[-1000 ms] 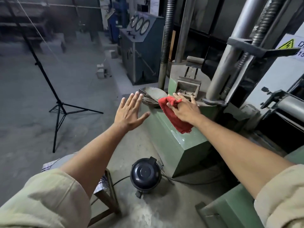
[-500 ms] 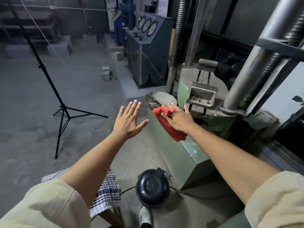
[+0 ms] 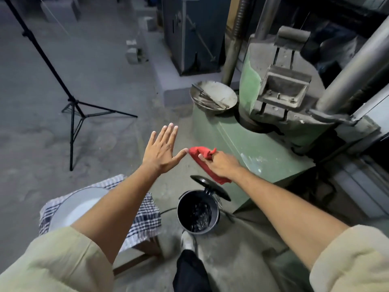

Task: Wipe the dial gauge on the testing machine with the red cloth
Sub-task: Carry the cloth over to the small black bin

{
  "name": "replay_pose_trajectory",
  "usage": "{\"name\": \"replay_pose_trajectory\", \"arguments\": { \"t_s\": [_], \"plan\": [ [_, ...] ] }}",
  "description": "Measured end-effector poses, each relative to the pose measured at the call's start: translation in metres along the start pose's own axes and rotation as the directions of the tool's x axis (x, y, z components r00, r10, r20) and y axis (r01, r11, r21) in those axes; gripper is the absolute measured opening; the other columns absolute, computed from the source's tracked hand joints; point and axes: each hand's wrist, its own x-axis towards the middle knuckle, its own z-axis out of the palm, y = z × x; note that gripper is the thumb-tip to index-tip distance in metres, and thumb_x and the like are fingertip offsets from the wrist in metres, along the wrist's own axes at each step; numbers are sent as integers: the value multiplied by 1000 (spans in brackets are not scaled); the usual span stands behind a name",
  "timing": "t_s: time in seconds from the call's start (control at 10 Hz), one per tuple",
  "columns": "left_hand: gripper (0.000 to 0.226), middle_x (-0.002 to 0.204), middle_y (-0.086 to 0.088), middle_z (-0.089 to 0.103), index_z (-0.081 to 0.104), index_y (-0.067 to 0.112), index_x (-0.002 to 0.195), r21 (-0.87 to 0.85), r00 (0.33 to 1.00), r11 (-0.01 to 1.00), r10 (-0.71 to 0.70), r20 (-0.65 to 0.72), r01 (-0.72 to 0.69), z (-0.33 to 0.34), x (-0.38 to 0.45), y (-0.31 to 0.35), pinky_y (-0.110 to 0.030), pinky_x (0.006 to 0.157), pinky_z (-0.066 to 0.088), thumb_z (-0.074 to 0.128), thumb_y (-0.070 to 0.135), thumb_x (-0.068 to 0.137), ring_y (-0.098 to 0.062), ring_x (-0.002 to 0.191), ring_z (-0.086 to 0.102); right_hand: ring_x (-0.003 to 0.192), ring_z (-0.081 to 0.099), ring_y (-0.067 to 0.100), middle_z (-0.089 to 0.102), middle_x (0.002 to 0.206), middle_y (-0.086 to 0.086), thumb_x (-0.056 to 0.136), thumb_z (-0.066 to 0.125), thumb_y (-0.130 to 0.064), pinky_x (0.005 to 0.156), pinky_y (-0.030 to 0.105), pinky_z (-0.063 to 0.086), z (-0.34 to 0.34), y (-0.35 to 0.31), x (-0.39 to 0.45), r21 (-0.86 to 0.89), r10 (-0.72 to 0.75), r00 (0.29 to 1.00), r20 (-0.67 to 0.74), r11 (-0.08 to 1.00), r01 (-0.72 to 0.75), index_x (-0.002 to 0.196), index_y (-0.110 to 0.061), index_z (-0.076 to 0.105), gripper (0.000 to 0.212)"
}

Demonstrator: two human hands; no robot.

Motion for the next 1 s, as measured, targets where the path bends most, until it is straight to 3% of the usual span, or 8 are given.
{"name": "replay_pose_trajectory", "arguments": {
  "t_s": [0.2,0.3,0.5,0.6,0.7,0.9,1.0],
  "plan": [
    [103,181,1,-9,-4,22,173,-2,988,999,-37,151,38,75,-31,-23,-49,136,-3,6,84,91,-18,168,-7,120,68,43,71,133,23,105,35,-70,99,44,53,116,-2,-1,52,-32,970,241,998,20,134,-13,68,72],
    [98,181,1,-13,-8,23,172,26,975,998,-58,215,54,115,-40,-39,-49,136,-4,9,83,97,-18,168,-10,121,68,44,71,132,23,105,37,-70,100,47,54,175,2,7,1,30,936,350,999,-33,127,-7,70,75],
    [96,180,0,-15,-10,23,172,55,950,996,-87,299,74,170,-44,-57,-49,136,-5,8,81,98,-18,167,-12,117,69,41,72,127,21,108,50,-51,99,46,56,245,12,33,38,91,881,465,992,-122,126,-6,69,52],
    [97,180,1,-16,-11,23,172,64,942,995,-93,323,77,188,-45,-62,-49,136,-5,7,81,96,-17,167,-13,120,68,40,70,132,19,109,52,-41,100,45,54,268,15,41,20,131,872,472,987,-160,131,-5,66,44],
    [93,180,1,-16,-11,23,172,69,931,995,-94,353,75,214,-43,-70,-49,136,-6,10,79,100,-17,167,-14,134,60,37,57,149,14,110,53,-38,110,47,50,292,22,60,25,149,906,397,985,-173,148,-8,53,49],
    [94,180,0,-13,-9,22,172,76,912,993,-112,395,89,236,-42,-73,-49,136,-5,10,79,100,-18,168,-12,152,40,34,31,172,10,102,56,-62,120,54,38,301,33,77,-23,85,919,384,996,-83,170,-20,14,91],
    [96,180,0,-14,-9,22,172,71,910,992,-120,398,100,237,-40,-71,-49,136,-5,7,79,98,-18,168,-12,150,43,34,34,170,10,100,54,-66,117,53,42,299,32,78,-12,37,952,304,999,-35,169,-20,21,89]
  ]
}}
